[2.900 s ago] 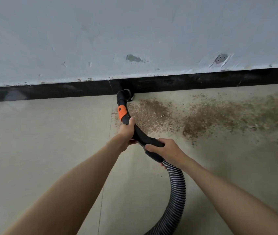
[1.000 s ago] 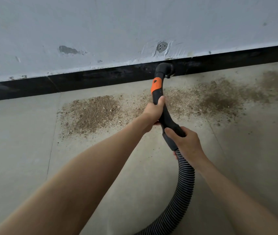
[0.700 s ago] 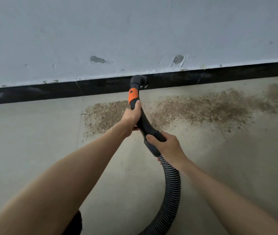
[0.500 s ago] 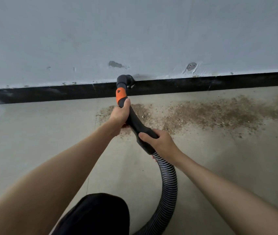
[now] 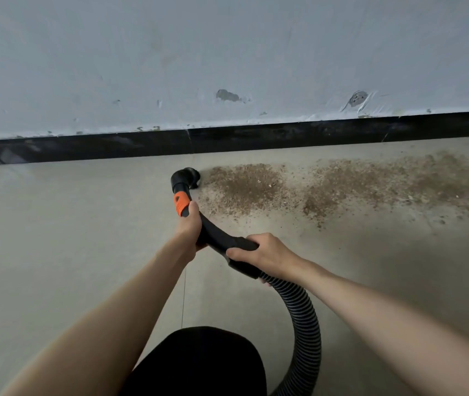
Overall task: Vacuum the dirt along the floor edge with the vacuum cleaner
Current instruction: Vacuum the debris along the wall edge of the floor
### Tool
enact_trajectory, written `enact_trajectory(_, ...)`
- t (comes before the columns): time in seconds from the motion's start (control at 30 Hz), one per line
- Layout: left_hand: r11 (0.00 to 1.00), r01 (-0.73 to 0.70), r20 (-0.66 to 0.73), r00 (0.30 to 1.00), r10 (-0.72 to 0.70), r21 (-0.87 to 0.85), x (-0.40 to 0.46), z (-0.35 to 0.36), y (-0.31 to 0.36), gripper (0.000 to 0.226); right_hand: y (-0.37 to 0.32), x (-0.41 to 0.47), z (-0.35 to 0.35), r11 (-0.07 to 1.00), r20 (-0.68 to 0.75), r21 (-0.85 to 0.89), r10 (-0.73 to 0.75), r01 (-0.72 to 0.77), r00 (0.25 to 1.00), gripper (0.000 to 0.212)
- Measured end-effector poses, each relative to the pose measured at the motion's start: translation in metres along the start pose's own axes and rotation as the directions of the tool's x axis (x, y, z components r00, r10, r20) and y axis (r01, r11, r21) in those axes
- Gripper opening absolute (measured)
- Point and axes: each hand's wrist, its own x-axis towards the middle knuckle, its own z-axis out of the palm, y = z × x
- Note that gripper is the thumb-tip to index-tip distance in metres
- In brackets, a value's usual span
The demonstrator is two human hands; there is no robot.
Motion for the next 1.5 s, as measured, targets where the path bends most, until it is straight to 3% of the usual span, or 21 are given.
enact_trajectory(0.2,1.0,-0.005,0.114,0.994,0.002,0.024,-0.005,0.014,0.017,0.041,-0.004,-0.002,-0.014,0.998,-0.044,0.062,0.006,-0.003,0.999,0.032)
enact_trajectory(0.53,0.992,-0.04,0.156,0.987,0.021,0.12,-0.009,0.055,0.03,0.038,0.01,-0.005,-0.036,0.989,-0.137,0.143,0.042,-0.022,0.99,0.03)
enact_trajectory(0.83,0.976,-0.051,0.18,0.984,0.012,0.211,-0.022,0.091,0.029,0.043,0.031,-0.017,-0.056,0.977,-0.185,0.213,0.056,-0.016,0.981,0.048)
enact_trajectory(1.13,0.96,-0.079,0.248,0.969,0.011,0.267,-0.036,0.138,0.024,0.046,0.055,-0.032,-0.083,0.962,-0.254,0.272,0.098,-0.026,0.962,0.037)
enact_trajectory(1.5,0.934,-0.135,0.312,0.95,0.027,0.33,-0.053,0.203,0.016,0.049,0.095,-0.045,-0.123,0.926,-0.351,0.374,0.185,-0.044,0.918,0.042)
